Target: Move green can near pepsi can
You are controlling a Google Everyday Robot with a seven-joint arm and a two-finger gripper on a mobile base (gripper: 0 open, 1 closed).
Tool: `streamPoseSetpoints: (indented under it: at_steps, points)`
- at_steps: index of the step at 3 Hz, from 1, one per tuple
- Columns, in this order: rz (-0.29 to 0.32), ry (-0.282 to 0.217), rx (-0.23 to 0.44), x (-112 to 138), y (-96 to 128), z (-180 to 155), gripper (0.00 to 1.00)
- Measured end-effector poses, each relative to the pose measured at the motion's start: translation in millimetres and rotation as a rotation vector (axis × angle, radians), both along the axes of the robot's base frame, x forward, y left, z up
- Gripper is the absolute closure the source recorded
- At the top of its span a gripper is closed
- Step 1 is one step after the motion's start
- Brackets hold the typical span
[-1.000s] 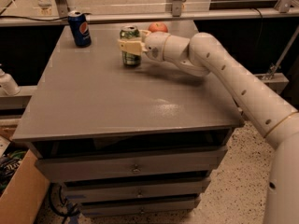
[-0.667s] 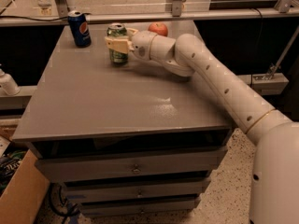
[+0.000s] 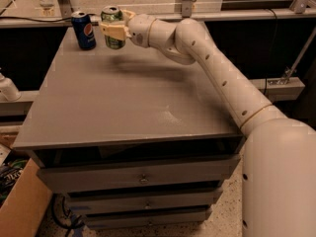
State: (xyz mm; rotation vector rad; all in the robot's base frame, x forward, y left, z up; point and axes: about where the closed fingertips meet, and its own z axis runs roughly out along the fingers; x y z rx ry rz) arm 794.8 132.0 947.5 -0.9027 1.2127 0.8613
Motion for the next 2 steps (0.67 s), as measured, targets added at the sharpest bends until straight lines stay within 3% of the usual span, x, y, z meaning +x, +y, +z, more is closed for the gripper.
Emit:
streamPoseSetpoints:
  at_steps: [1, 2]
  points:
    - [0.028, -0.038, -0.066, 1.8, 16.3, 1.4, 1.0]
    - [0.058, -0.041, -0.145, 2.4, 30.9, -13.1, 1.0]
